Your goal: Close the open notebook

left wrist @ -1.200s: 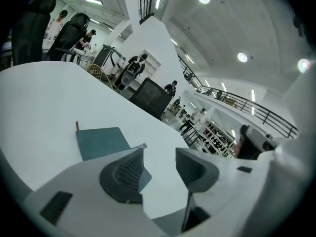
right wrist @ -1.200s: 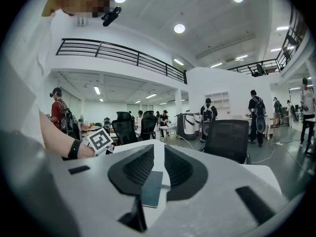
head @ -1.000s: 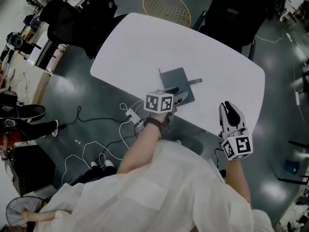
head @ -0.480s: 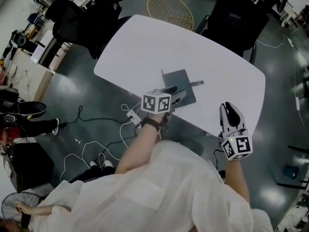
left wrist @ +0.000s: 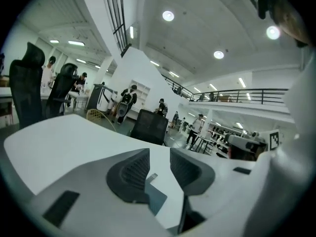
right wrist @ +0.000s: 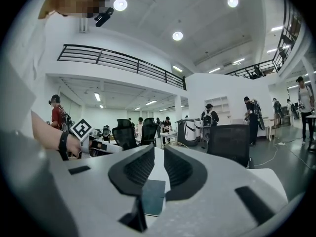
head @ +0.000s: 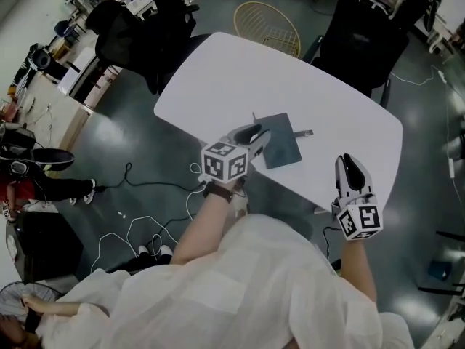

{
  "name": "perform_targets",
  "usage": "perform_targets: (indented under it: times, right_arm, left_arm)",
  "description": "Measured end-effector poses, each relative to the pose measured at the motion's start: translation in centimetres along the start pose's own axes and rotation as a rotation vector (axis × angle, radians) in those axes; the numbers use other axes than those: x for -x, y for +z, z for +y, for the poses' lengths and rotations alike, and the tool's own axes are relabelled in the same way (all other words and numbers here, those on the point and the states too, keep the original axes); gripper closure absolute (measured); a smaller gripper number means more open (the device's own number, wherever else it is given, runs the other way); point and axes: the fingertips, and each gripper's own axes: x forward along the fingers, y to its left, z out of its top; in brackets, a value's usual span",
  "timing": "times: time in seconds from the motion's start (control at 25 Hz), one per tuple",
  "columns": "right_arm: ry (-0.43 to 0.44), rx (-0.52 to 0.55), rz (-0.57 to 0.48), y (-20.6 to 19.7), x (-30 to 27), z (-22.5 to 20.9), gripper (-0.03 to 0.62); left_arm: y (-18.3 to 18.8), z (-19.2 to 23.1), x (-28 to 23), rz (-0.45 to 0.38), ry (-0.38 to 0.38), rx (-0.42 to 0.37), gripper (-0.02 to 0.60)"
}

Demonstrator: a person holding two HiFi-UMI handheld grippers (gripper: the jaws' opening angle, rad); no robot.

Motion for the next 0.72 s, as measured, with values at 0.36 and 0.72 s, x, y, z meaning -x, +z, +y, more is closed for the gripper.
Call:
perform_targets:
  times: [0.36, 0.72]
  right_arm:
    - [-0.013, 0.004, -0.022, 0.5, 0.9, -0.2, 0.551]
    - [-0.031, -0.004, -0.029, 0.6, 1.7, -0.8, 0.589]
  left_arm:
    - [6.9, 0.5, 8.6, -0.286, 0.086, -0.136, 0.523]
    - [8.8, 0.3, 16.0, -0.427, 0.202, -0.242, 0.525]
